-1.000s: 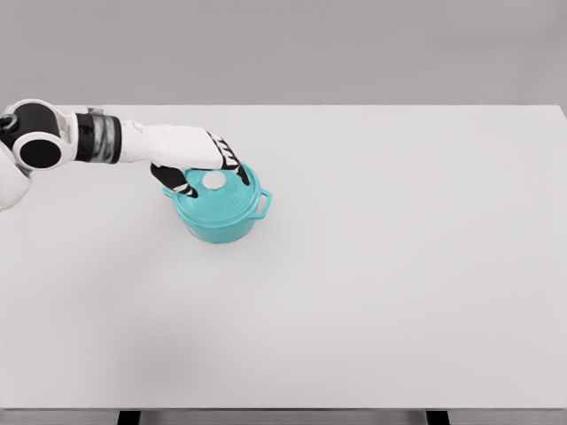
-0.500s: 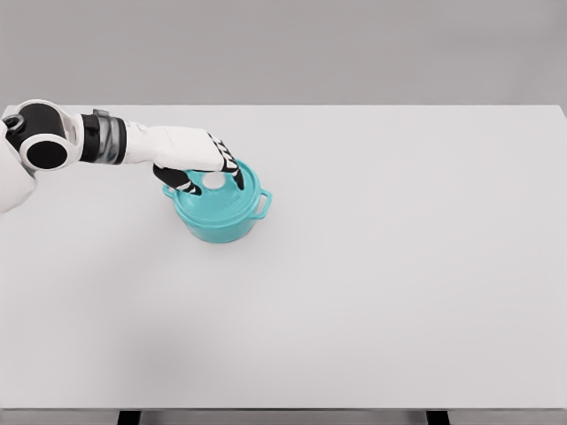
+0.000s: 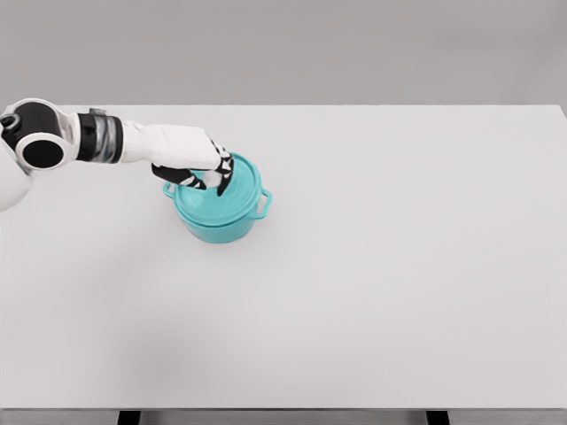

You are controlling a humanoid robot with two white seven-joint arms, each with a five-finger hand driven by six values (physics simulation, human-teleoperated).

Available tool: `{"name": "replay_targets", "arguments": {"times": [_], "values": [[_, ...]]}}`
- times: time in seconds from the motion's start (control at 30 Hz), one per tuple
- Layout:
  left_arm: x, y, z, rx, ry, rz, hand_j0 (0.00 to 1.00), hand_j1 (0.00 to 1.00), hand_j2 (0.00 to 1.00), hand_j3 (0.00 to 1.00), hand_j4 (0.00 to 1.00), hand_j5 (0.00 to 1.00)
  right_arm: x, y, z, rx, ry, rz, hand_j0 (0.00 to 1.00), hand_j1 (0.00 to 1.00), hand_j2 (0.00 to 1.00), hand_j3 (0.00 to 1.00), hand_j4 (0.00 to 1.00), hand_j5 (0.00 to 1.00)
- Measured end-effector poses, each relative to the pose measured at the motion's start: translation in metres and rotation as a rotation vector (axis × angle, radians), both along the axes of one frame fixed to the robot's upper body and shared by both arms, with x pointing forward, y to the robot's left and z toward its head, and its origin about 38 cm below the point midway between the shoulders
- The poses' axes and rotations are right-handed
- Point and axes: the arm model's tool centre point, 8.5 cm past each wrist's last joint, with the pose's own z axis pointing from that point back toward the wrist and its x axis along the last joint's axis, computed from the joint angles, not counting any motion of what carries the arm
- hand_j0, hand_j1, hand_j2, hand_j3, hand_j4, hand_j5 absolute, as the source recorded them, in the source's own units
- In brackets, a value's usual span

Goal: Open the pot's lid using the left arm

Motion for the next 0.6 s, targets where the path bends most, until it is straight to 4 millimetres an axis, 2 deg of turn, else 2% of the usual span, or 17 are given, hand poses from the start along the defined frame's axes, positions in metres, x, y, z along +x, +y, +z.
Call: {"name": "replay_targets", "arguments": {"times": [0.13, 0.4, 0.53, 0.57, 0.6], "values": [[0.0, 0.028, 0.008, 0.025, -0.015, 0.047, 0.35, 0.35, 0.35, 0.35, 0.35, 0.35, 0.0, 0.0, 0.0, 0.0, 0.0, 0.0, 1.0, 1.0, 1.0, 1.0, 1.0, 1.0], [-0.009, 0.111, 0.021, 0.121, -0.036, 0.194, 0.35, 0.35, 0.35, 0.35, 0.35, 0.35, 0.0, 0.0, 0.0, 0.0, 0.0, 0.0, 1.0, 1.0, 1.0, 1.0, 1.0, 1.0], [-0.013, 0.135, 0.021, 0.179, -0.046, 0.234, 0.35, 0.35, 0.35, 0.35, 0.35, 0.35, 0.0, 0.0, 0.0, 0.0, 0.0, 0.0, 1.0, 1.0, 1.0, 1.0, 1.0, 1.0], [-0.013, 0.138, 0.02, 0.188, -0.046, 0.239, 0.38, 0.38, 0.38, 0.38, 0.38, 0.38, 0.0, 0.0, 0.0, 0.0, 0.0, 0.0, 1.0, 1.0, 1.0, 1.0, 1.0, 1.0], [-0.015, 0.14, 0.015, 0.197, -0.035, 0.242, 0.5, 0.5, 0.5, 0.5, 0.5, 0.5, 0.0, 0.0, 0.0, 0.0, 0.0, 0.0, 1.0, 1.0, 1.0, 1.0, 1.0, 1.0]]}}
